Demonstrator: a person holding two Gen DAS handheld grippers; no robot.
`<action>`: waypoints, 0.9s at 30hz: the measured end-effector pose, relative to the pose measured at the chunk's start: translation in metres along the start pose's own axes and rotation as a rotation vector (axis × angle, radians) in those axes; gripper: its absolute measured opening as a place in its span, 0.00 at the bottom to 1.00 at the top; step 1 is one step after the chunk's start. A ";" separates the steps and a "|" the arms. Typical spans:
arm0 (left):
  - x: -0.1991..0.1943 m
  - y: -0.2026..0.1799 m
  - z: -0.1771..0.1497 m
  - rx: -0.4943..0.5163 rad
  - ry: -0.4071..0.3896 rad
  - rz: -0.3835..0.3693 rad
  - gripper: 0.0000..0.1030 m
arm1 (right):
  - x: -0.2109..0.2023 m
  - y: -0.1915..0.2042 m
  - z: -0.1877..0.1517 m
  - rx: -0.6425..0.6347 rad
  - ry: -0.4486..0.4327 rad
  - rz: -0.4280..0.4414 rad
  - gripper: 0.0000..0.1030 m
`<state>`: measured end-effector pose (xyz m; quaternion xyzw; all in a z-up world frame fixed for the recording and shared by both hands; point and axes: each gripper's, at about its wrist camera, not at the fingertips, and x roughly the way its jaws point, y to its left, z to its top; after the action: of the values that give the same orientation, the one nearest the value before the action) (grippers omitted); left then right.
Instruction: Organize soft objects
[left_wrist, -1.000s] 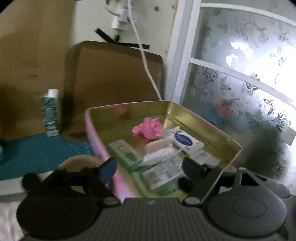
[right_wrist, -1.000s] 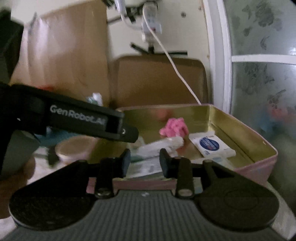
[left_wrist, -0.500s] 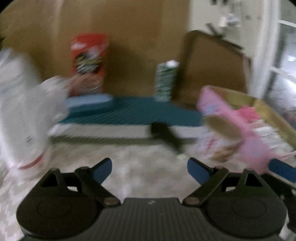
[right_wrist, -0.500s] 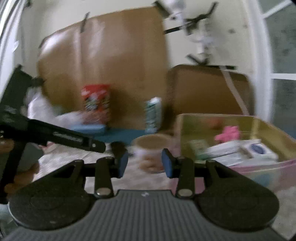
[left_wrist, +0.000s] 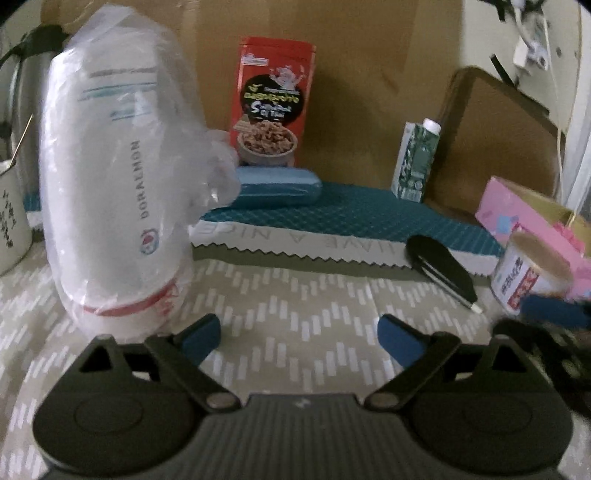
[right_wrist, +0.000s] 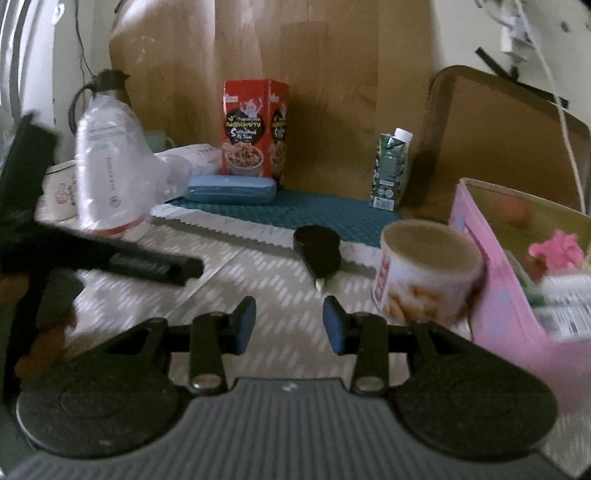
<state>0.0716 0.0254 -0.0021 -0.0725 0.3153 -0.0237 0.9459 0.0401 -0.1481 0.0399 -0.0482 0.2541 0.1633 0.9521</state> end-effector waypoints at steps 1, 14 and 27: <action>-0.001 0.003 0.000 -0.019 -0.006 -0.006 0.92 | 0.008 -0.001 0.007 -0.014 0.002 -0.008 0.42; -0.001 0.012 0.000 -0.078 -0.028 -0.028 0.93 | 0.111 -0.004 0.052 -0.137 0.185 -0.132 0.62; -0.006 0.029 0.001 -0.163 -0.051 -0.071 0.93 | 0.044 0.025 0.021 -0.218 0.166 0.189 0.51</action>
<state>0.0670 0.0545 -0.0020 -0.1611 0.2892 -0.0294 0.9432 0.0779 -0.1079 0.0361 -0.1402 0.3161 0.2742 0.8973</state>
